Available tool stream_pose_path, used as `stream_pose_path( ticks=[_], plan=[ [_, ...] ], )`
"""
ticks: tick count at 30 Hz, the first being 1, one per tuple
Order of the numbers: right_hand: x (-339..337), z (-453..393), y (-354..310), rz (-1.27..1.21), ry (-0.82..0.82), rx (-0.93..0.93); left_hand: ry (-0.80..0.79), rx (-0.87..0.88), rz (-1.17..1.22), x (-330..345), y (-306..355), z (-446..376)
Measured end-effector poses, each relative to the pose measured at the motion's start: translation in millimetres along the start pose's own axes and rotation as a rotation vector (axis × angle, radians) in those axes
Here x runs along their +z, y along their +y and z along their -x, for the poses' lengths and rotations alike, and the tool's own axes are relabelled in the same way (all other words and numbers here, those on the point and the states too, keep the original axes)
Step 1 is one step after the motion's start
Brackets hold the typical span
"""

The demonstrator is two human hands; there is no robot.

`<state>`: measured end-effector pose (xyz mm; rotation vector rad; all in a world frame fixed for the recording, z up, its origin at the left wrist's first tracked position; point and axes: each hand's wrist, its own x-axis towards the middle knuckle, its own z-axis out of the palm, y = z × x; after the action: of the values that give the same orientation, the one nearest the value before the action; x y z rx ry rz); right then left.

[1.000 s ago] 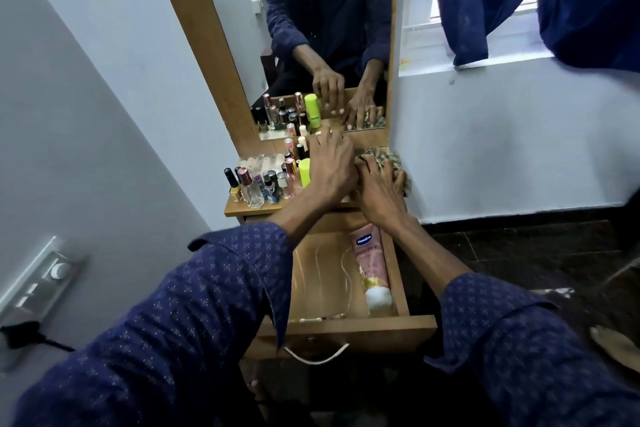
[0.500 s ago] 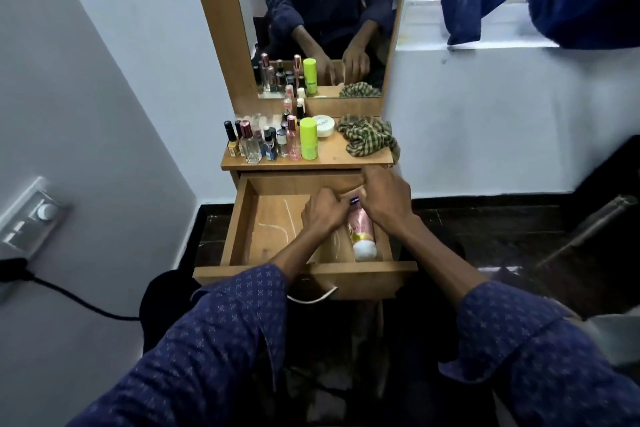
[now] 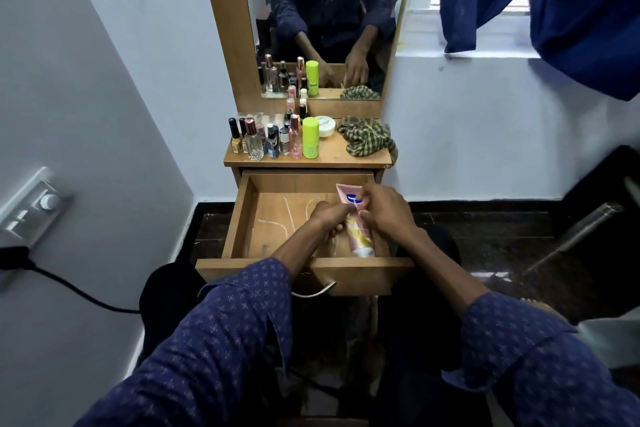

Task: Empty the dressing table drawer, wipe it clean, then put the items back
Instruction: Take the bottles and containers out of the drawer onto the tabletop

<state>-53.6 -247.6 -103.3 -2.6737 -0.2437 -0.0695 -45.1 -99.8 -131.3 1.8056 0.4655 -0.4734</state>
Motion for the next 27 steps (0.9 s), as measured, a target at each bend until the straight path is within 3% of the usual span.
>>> stream_pose_path(
  ticks=[3,7,12,16,21,27],
  plan=[
    [-1,-2,4,-0.178,-0.008,0.043,0.053,0.059,-0.003,-10,1,9],
    [-9,-8,6,-0.475,-0.119,0.106,0.183,0.337,0.092,-29,0,19],
    [-28,-6,-8,-0.621,-0.288,-0.049,0.198,0.67,0.131,-44,21,36],
    [-44,-18,-25,-0.601,-0.125,-0.084,0.249,0.815,0.158,-54,37,42],
    [-59,-61,-48,-0.551,0.233,0.01,0.377,0.86,0.028,-75,30,37],
    [-51,-109,-65,-0.503,0.204,0.035,0.373,0.855,-0.294,-96,-5,27]
  ],
)
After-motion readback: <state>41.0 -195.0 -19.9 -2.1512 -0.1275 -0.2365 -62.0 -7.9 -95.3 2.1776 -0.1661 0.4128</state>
